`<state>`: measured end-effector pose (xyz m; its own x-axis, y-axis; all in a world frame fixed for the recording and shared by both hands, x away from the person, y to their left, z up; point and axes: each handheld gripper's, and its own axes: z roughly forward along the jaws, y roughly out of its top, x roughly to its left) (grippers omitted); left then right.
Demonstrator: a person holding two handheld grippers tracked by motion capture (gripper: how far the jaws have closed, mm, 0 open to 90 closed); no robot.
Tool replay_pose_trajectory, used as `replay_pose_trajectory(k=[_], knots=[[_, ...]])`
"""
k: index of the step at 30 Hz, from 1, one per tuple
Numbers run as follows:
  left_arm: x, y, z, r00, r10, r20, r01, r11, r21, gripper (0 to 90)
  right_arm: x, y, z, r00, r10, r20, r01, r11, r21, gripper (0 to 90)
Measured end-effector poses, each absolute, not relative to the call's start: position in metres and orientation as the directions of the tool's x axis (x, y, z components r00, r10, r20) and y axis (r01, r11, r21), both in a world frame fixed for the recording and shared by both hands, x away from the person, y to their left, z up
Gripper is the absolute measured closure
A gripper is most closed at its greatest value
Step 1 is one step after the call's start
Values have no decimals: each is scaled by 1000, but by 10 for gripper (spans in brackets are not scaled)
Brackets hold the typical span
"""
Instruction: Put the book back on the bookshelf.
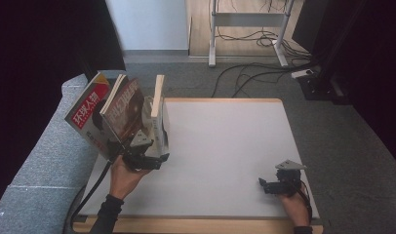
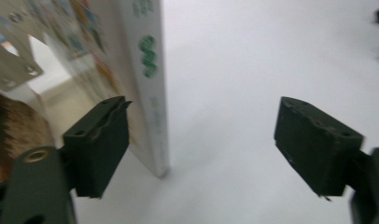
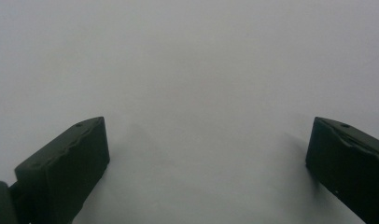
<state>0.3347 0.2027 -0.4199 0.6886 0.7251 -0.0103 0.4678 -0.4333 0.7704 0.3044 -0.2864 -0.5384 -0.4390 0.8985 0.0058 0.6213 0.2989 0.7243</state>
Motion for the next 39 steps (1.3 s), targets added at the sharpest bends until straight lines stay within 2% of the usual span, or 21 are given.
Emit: replay_pose_trajectory(k=[9,13,25,39], knots=[[310,212,-420,723,691,-4,453,-470,758,71,304,-286,-538,-439,898,5,621,300,725,0],[301,215,-424,732,681,9,445,-489,750,0,304,-286,-538,-439,899,5,621,299,725,0],[294,235,-463,727,686,-17,462,-471,751,0,304,-286,-538,-439,899,4,620,299,725,0],[301,232,-513,721,692,-29,507,-499,703,0,304,-286,-538,-439,898,4,620,300,725,0]])
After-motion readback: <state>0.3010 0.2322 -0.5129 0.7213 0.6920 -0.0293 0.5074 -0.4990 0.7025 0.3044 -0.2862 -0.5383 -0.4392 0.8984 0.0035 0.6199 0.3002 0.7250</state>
